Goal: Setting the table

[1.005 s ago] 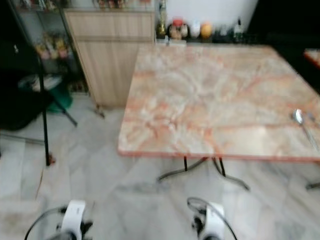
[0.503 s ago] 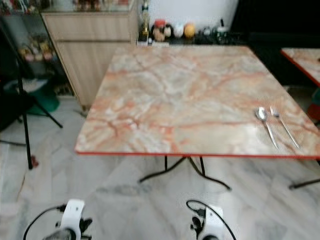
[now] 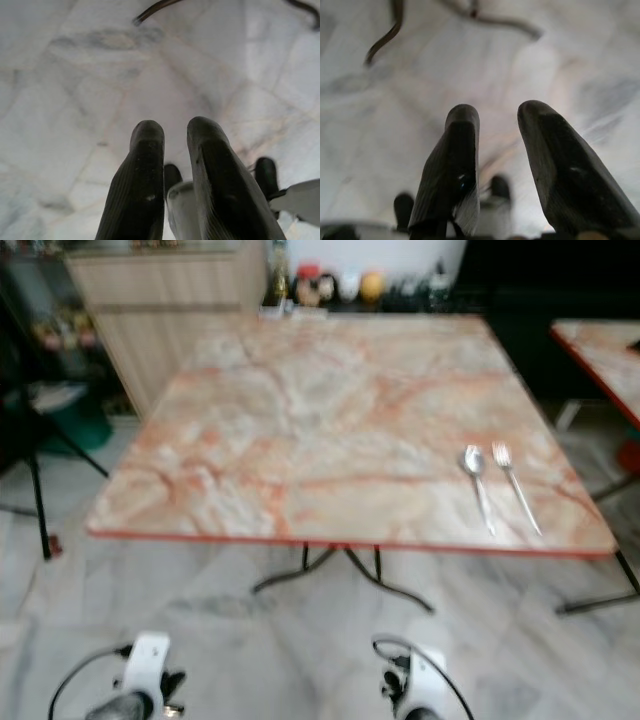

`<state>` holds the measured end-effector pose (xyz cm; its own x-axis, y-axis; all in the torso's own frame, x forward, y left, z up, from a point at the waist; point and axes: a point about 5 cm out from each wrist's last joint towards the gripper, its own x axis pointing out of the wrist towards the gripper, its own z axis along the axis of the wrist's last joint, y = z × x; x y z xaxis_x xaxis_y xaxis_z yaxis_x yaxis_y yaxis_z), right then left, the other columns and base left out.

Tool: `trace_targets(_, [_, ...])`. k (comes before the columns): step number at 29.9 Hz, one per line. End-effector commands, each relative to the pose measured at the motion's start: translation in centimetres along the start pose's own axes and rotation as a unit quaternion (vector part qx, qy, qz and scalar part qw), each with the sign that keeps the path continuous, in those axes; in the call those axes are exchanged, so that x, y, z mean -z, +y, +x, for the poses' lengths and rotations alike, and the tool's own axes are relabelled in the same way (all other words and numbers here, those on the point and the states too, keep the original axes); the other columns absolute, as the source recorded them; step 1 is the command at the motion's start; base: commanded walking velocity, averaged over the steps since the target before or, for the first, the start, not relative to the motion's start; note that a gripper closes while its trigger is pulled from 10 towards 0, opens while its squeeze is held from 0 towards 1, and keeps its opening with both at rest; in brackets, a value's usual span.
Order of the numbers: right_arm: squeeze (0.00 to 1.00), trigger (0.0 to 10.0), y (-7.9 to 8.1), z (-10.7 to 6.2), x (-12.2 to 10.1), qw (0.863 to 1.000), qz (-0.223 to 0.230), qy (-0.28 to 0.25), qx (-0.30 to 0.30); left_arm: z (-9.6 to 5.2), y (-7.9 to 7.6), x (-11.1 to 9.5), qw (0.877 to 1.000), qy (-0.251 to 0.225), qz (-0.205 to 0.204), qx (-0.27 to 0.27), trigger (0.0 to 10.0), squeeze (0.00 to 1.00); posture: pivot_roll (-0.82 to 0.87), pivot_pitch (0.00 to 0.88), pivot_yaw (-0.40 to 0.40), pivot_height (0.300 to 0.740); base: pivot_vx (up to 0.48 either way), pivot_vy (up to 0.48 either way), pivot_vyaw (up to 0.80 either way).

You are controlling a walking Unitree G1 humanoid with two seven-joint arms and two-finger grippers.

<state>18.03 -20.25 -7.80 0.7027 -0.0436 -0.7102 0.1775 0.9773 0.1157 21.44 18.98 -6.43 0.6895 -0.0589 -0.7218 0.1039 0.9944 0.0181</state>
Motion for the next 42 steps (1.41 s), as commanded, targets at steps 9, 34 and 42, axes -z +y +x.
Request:
trace_targets(9, [0.00,10.0,1.2,0.2,-0.8,0.999,-0.019,-0.036,-0.030,-0.4,1.2,1.1,1.000,0.017,-0.006,-0.019,10.0,0.00,0.03,0.000,-0.011,0.740,0.000,0.000,0.00])
trace_targets(34, [0.00,10.0,2.0,-5.4,-8.4,0.918,-0.158,-0.362,-0.028,-0.7,1.5,1.7,0.999,0.031,0.003,-0.021,10.0,0.00,0.00,0.000,-0.012,0.740,0.000,0.000,0.00])
trace_targets(42, [0.00,10.0,1.8,-6.1,-12.9,0.900,-0.125,-0.417,0.017,-0.8,1.7,1.9,0.999,0.034,0.002,-0.026,10.0,0.00,0.00,0.000,-0.014,0.740,0.000,0.000,0.00])
